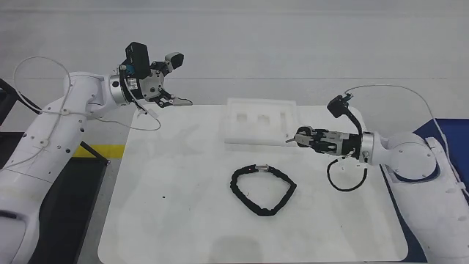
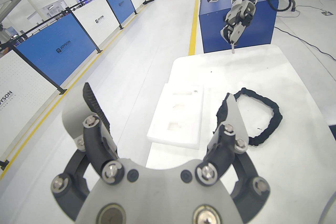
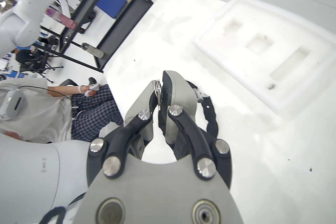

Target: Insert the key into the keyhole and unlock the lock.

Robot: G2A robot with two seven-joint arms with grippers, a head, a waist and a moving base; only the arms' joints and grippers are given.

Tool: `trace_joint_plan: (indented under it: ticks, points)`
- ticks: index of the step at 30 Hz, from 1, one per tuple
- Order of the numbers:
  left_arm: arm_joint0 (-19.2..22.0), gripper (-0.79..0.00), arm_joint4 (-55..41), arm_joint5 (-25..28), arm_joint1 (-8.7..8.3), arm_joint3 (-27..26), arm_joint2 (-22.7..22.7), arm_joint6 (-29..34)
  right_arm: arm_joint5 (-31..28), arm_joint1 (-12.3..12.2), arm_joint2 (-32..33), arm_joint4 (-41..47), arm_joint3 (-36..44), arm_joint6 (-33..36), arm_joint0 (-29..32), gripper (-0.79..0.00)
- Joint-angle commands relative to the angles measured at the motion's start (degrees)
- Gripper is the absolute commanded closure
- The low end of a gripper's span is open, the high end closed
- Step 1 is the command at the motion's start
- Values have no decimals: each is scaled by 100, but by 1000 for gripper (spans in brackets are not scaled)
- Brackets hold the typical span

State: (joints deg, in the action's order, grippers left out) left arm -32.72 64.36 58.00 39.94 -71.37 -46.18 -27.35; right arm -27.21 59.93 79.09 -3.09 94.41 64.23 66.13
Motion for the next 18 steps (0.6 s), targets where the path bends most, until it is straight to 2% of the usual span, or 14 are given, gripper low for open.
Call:
trace_joint_plan:
  ticks: [1, 3, 18]
  points:
    - [0, -785, 0, 0, 0, 0, 0, 0, -38, -23, 104, 379, -33, 87, 27, 0]
    - [0, -785, 0, 0, 0, 0, 0, 0, -52, -46, 200, 727, -59, 186, 40, 0]
    - [0, -785, 0, 0, 0, 0, 0, 0, 93, -200, 772, 1392, 142, 258, 71, 0]
